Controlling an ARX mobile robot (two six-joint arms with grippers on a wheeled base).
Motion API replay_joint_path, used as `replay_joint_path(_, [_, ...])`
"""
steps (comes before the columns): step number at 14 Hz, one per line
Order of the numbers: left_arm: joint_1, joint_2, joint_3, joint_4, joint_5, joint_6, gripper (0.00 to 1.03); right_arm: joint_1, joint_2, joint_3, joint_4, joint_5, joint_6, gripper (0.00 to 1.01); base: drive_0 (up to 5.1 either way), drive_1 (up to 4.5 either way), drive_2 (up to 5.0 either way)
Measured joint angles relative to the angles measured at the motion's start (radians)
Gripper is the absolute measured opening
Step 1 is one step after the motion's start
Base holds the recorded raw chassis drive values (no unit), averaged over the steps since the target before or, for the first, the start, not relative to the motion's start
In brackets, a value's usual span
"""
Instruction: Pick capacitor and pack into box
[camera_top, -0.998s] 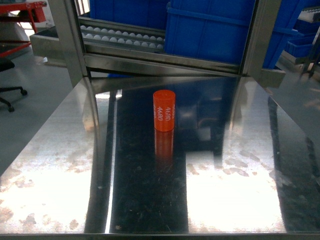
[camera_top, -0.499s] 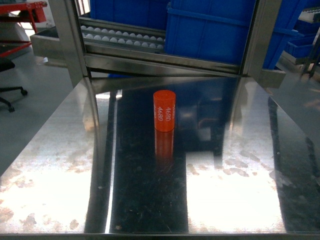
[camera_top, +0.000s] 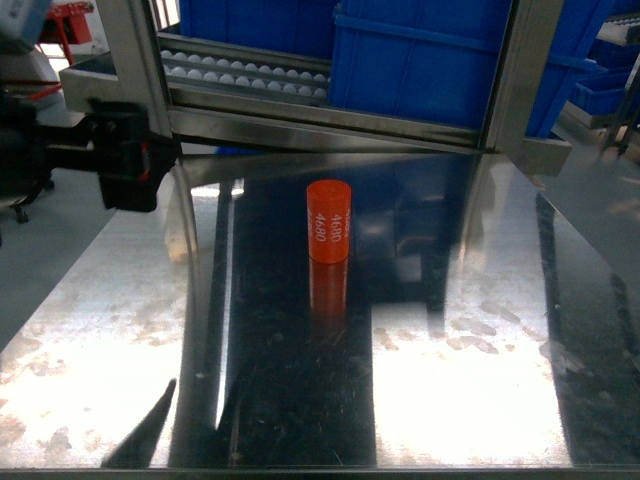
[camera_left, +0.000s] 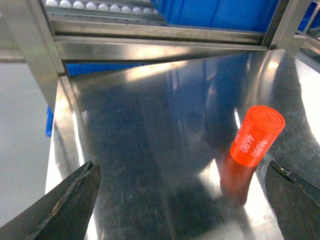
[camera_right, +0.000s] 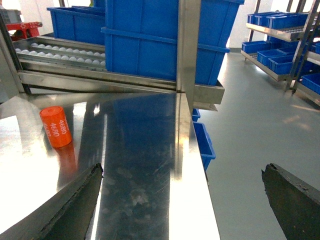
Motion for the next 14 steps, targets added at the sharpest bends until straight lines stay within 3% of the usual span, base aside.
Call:
replay_joint_path(7, [-0.045, 0.111, 0.188, -0.068, 0.072, 0.009, 0.98, 0.0, 0.0, 0.0, 0.0, 0.0, 0.0, 0.98, 0.0, 0.0, 0.0])
replay_joint_path(10, [-0.169, 0.38, 0.504, -0.158, 0.152, -0.013, 0.98, 0.0, 0.0, 0.0, 0.0, 0.0, 0.0, 0.98, 0.0, 0.0, 0.0])
replay_joint_path(14, [-0.179, 0.469, 0.573, -0.175, 0.174, -0.005, 0.98, 0.0, 0.0, 0.0, 0.0, 0.0, 0.0, 0.98, 0.0, 0.0, 0.0])
